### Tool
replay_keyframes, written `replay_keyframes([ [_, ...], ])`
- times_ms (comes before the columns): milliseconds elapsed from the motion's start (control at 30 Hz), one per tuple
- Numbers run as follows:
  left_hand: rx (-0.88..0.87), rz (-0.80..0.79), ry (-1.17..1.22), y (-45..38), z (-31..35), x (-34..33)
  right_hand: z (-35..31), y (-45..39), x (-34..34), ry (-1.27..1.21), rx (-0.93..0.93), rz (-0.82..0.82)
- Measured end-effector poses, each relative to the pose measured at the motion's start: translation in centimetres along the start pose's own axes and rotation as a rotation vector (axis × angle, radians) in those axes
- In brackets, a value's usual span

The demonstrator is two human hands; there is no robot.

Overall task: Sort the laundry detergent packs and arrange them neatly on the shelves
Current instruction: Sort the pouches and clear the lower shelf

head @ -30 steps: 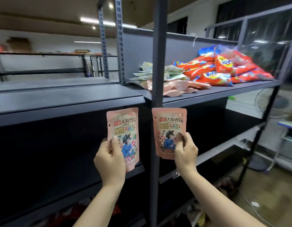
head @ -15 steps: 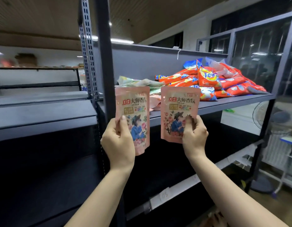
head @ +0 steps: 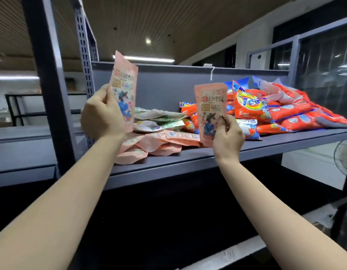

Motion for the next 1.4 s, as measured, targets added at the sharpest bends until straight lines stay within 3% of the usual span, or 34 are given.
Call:
replay_keyframes([
  [133, -0.08, 0.003, -0.077, 0.0, 0.0, -2.6, 0.7, -2.1, -1.9, -0.052, 0.018, -0.008],
  [200, -0.17, -0.08, -0.072, 0.9, -0.2, -4.3, 0.9, -2.6, -3.1, -0.02, 0.075, -0.031],
  [267, -0.266, -0.325, -0.17, 2.1, -0.5, -6.5, 1.4, -2.5, -4.5, 0.033, 0.146, -0.115],
  [367, -0.532, -0.721, -0.442, 4.1, -0.7, -9.6, 3.8, -1.9, -6.6, 0.302, 0.147, -0.369],
  [467, -0.573, -0.88, -0.478, 4.4, -0.6, -10.4, 6.0, -2.4, -7.1, 0.483, 0.034, -0.46],
  [667, -0.673, -0.926, -0.653, 4.5, -1.9, -10.8, 8.2, -3.4, -7.7, 0.588, -0.158, -0.668],
  [867, -0.646, -0.968, -0.674, 4.8, -1.5, -10.8, 8.0, -3.0, -7.7, 0.571, -0.134, -0.589],
  [1067, -0.68, -0.995, -0.675, 5.3, -1.4, -10.9, 7.3, -2.6, -7.5, 0.544, -0.167, -0.651],
  [1400, -0.472, -0.968, -0.264, 6.6, 1.4, -10.1, 4.5, -2.5, -4.7, 0.387, -0.16, -0.567],
])
Point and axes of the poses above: each hand's wrist, its own y-axis away from the middle knuckle, its own x-axis out of the back of the hand, z = x × y, the point moved 3 cm from there along -y, towards the middle knuckle, and after that the axes turned 13 degrees about -y, right-handed, at the moved point
